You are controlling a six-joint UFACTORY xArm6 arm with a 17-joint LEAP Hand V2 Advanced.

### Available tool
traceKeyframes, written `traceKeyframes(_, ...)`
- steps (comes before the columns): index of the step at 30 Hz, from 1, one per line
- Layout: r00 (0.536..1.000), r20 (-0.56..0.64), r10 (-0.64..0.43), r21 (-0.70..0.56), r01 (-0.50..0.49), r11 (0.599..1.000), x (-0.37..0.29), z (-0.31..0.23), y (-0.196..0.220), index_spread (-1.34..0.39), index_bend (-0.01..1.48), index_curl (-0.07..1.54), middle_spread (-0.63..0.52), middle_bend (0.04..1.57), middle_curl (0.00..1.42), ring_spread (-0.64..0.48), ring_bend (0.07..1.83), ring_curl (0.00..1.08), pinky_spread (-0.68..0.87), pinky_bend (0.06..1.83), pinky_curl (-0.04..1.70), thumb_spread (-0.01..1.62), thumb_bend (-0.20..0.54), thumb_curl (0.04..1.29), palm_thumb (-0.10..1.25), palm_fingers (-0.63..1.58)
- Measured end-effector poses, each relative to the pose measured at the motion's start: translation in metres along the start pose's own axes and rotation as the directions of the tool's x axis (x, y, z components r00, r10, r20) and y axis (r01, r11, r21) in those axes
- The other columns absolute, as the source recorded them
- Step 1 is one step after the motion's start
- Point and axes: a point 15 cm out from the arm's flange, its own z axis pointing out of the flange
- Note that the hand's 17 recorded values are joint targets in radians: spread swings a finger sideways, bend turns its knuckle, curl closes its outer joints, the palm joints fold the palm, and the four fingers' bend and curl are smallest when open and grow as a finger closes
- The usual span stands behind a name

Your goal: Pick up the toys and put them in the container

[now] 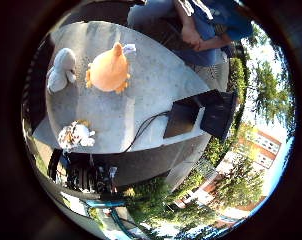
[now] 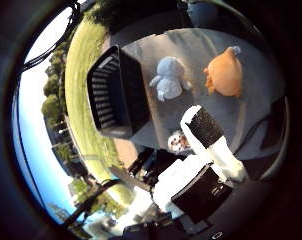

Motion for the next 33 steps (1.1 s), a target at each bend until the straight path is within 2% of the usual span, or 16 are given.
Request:
traceKeyframes(4, 0.998, -0.042, -0.037, -0.069, 0.034, 0.997, 0.010, 0.050, 0.006, -0.18, 0.14, 0.28, 0.05, 0.17, 0.31, 0.27, 0.28, 0.34, 0.41, 0.34, 0.30, 1.20, -0.037, 0.35, 0.57, 0.08)
traceKeyframes(13, 0.993, -0.074, -0.092, -0.077, 0.086, 0.993, 0.010, 0.119, -0.004, -0.15, 0.14, 0.24, 0.08, 0.18, 0.32, 0.29, 0.34, 0.35, 0.43, 0.43, 0.31, 1.14, -0.034, 0.32, 0.53, 0.14)
traceKeyframes(19, 0.985, -0.116, -0.127, -0.124, 0.113, 0.986, 0.007, 0.138, 0.000, -0.08, 0.16, 0.24, 0.05, 0.18, 0.32, 0.30, 0.43, 0.35, 0.46, 0.51, 0.31, 1.12, -0.027, 0.31, 0.54, 0.34)
traceKeyframes(21, 0.980, -0.142, -0.138, -0.141, 0.118, 0.983, 0.011, 0.143, 0.002, -0.08, 0.18, 0.24, 0.00, 0.22, 0.33, 0.30, 0.50, 0.36, 0.47, 0.54, 0.30, 1.11, -0.023, 0.32, 0.56, 0.52)
traceKeyframes(25, 0.975, -0.161, -0.154, -0.150, 0.130, 0.980, 0.009, 0.150, 0.001, -0.20, 0.14, 0.22, -0.07, 0.42, 0.41, 0.22, 0.74, 0.43, 0.46, 0.70, 0.35, 1.10, -0.002, 0.34, 0.66, 1.03)
traceKeyframes(27, 0.975, -0.162, -0.154, -0.148, 0.131, 0.980, 0.009, 0.149, 0.000, -0.26, 0.09, 0.19, -0.09, 0.59, 0.50, 0.17, 0.96, 0.53, 0.45, 0.73, 0.40, 1.10, 0.018, 0.38, 0.75, 1.05)
traceKeyframes(30, 0.972, -0.170, -0.160, -0.113, 0.143, 0.983, 0.012, 0.148, -0.009, -0.34, 0.11, 0.14, -0.14, 0.76, 0.61, 0.10, 1.13, 0.63, 0.44, 0.82, 0.48, 1.08, 0.032, 0.41, 0.85, 1.00)
traceKeyframes(33, 0.970, -0.185, -0.156, -0.043, 0.151, 0.988, 0.022, 0.143, -0.022, -0.45, 0.21, 0.09, -0.18, 0.89, 0.70, 0.03, 1.21, 0.69, 0.42, 1.02, 0.58, 1.05, 0.030, 0.46, 0.94, 1.08)
